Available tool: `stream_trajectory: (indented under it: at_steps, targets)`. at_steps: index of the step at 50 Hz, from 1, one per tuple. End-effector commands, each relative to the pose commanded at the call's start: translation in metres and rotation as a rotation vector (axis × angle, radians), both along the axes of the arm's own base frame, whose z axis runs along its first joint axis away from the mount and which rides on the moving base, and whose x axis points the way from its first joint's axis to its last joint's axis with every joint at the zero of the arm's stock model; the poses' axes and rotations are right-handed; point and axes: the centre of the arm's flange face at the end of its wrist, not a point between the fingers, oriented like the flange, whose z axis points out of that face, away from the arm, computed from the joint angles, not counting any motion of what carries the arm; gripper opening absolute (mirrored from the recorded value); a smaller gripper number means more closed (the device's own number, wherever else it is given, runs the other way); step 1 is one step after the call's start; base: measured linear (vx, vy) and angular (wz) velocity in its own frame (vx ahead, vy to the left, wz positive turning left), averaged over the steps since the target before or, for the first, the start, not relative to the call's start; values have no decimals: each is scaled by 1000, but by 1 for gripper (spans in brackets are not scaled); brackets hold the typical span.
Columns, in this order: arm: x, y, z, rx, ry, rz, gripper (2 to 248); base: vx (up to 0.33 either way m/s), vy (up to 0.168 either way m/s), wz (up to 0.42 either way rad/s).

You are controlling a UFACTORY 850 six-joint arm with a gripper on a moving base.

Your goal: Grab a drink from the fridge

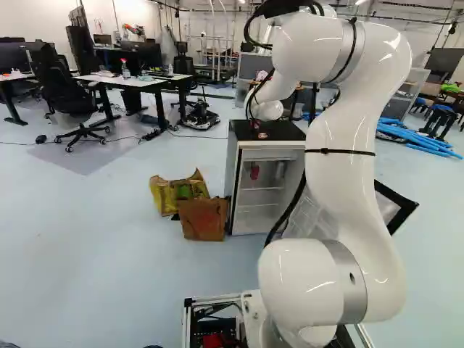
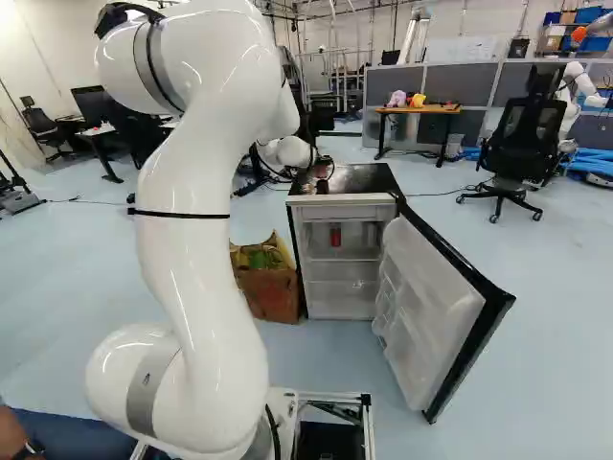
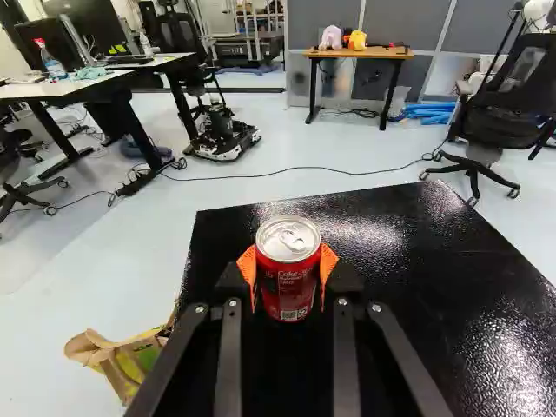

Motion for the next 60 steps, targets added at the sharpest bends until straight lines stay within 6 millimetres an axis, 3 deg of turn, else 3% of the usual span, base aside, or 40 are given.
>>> stream_trajectory:
  at_steps: [52,53,57,58,60]
  targets:
    - [-1,-1,-3,21,30,-16,92,0,0,0]
    - [-1,-1,-3,21,30,-16,117,0,0,0]
    - [-1,-1,-3,21,30,-16,117,0,0,0]
    - [-1,-1,-3,21,30,-16,151,0,0,0]
    - [-1,-1,-3,21,30,-16,151,0,0,0]
